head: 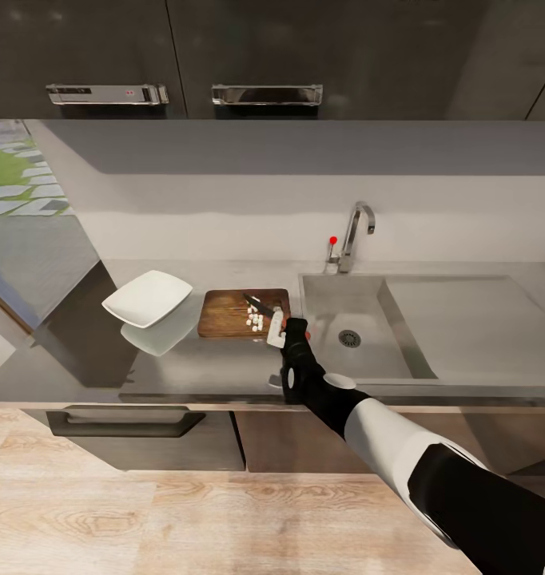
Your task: In the kitchen, take the Vidalia onion out of the sink, dice it on the chopping board with the paring knife, put the diced onion into the bowl on the countertop, then place both the paring knife and the chopping board into the sink.
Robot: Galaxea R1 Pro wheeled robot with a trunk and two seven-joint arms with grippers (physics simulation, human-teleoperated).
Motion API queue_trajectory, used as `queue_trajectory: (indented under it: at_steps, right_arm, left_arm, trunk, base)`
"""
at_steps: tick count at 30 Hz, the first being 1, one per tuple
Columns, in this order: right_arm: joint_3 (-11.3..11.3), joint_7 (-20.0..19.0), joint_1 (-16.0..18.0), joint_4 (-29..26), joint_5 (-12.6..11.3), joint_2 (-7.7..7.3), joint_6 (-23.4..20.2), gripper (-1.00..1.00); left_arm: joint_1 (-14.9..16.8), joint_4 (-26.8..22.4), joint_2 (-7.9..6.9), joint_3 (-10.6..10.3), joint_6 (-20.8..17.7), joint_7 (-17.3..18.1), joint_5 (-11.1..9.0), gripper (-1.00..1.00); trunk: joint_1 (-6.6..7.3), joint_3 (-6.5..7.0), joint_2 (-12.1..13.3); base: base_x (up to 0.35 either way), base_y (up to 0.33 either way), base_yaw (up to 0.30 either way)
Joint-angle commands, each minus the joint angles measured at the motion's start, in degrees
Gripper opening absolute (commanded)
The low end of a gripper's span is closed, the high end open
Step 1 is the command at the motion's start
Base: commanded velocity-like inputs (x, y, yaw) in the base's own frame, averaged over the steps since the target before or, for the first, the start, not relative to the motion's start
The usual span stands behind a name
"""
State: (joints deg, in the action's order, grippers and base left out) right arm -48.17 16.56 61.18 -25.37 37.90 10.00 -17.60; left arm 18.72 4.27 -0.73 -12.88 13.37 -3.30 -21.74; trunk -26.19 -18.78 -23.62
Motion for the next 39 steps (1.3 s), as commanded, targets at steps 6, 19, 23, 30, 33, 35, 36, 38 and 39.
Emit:
queue_trajectory:
  at_steps: [6, 19, 23, 30, 33, 35, 36, 38, 39]
  right_arm:
    - [0.98, 0.5, 0.08, -1.07, -1.17, 0.0, 3.81, -1.0]
    - [49.26, -23.46, 0.08, -19.36, -10.43, -2.77, 8.01, -1.0]
    - [51.38, -25.11, 0.06, -13.23, -10.62, -6.41, 8.37, -1.0]
    - [53.19, -25.1, 0.07, -4.27, -12.26, -10.7, 11.09, -1.0]
    - [55.24, -24.98, 0.08, -3.97, -13.41, -10.96, 11.18, -1.0]
    - [55.99, -24.93, 0.08, -3.98, -13.71, -11.03, 11.18, -1.0]
    - [56.09, -24.95, 0.08, -3.98, -13.75, -11.04, 11.18, -1.0]
    - [56.2, -25.01, 0.08, -3.94, -13.85, -11.05, 11.18, -1.0]
    - [56.22, -25.04, 0.08, -3.93, -13.87, -11.05, 11.18, -1.0]
  left_arm:
    - [0.09, 0.21, 0.03, -0.48, 0.34, -0.04, -0.32, 1.0]
    - [0.09, 0.21, 0.03, -0.48, 0.34, -0.04, -0.32, 1.0]
    - [0.09, 0.25, 0.03, -0.48, 0.27, -0.04, -0.32, 1.0]
    - [0.09, 0.29, 0.0, -0.44, 0.25, -0.04, -0.32, 1.0]
    - [0.09, 0.24, -0.04, -0.41, 0.32, -0.04, -0.32, 1.0]
    - [0.09, 0.24, -0.05, -0.4, 0.34, -0.04, -0.32, 1.0]
    - [0.09, 0.23, -0.06, -0.4, 0.34, -0.04, -0.32, 1.0]
    - [0.09, 0.28, -0.17, -0.4, 0.34, -0.04, -0.32, 1.0]
    - [0.09, 0.28, -0.25, -0.4, 0.34, -0.04, -0.32, 1.0]
  trunk:
    - [-0.03, -0.09, -0.1]
    - [-0.03, -0.09, -0.1]
    - [-0.03, -0.09, -0.1]
    - [-0.03, -0.09, -0.1]
    - [-0.03, -0.09, -0.1]
    - [-0.03, -0.09, -0.1]
    - [-0.03, -0.09, -0.1]
    - [-0.03, -0.09, -0.1]
    - [-0.03, -0.09, -0.1]
  base:
    - [0.0, 0.0, 0.0]
    - [0.0, 0.0, 0.0]
    - [0.0, 0.0, 0.0]
    - [0.0, 0.0, 0.0]
    - [0.0, 0.0, 0.0]
    - [0.0, 0.0, 0.0]
    - [0.0, 0.0, 0.0]
    - [0.0, 0.0, 0.0]
    - [0.0, 0.0, 0.0]
